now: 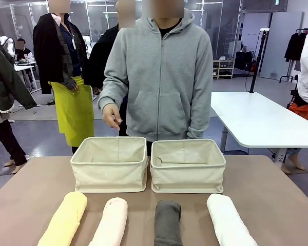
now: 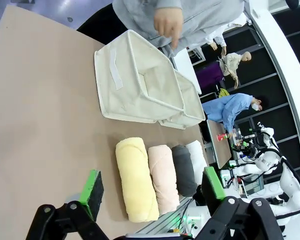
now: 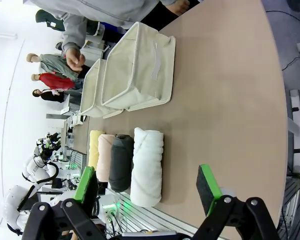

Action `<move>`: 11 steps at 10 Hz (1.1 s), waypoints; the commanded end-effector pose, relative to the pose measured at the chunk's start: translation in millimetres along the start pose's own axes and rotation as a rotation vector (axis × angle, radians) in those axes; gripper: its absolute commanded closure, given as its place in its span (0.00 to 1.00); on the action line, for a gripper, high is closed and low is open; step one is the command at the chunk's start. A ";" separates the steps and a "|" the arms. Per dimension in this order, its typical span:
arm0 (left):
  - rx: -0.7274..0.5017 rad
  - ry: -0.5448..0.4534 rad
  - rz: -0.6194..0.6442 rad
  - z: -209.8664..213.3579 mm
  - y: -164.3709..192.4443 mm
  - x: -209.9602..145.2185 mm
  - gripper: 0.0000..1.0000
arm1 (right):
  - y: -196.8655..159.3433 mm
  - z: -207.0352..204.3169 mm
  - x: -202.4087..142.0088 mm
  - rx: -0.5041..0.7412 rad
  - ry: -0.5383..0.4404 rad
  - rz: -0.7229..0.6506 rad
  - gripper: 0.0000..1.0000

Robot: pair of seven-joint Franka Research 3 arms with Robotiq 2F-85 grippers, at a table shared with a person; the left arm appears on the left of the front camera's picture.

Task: Divide the towels into two baskets.
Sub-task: Pick up one hotel-folded towel and place it in the Fabric basket indicated by the person.

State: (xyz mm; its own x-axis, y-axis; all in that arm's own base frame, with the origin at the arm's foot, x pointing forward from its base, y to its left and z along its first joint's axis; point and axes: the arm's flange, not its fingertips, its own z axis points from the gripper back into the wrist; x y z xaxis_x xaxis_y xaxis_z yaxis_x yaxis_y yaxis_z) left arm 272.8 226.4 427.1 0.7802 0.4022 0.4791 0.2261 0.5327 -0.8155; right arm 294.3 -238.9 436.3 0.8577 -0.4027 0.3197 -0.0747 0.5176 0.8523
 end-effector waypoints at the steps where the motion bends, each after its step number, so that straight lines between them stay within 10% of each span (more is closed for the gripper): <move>1: -0.008 -0.007 -0.002 1.7 -0.2 -0.1 0.00 | 1.5 0.7 0.2 0.001 -0.002 0.005 0.00; 11: -0.008 -0.007 -0.002 1.7 -0.2 -0.1 0.00 | 1.5 0.7 0.2 0.001 -0.002 0.005 0.00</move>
State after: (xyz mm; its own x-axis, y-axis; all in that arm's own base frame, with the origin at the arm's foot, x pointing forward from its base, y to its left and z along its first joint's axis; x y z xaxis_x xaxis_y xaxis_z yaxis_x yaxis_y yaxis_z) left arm 272.7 226.6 427.1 0.7799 0.4028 0.4791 0.2257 0.5329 -0.8155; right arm 294.3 -238.8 436.3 0.8577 -0.4027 0.3197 -0.0747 0.5176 0.8523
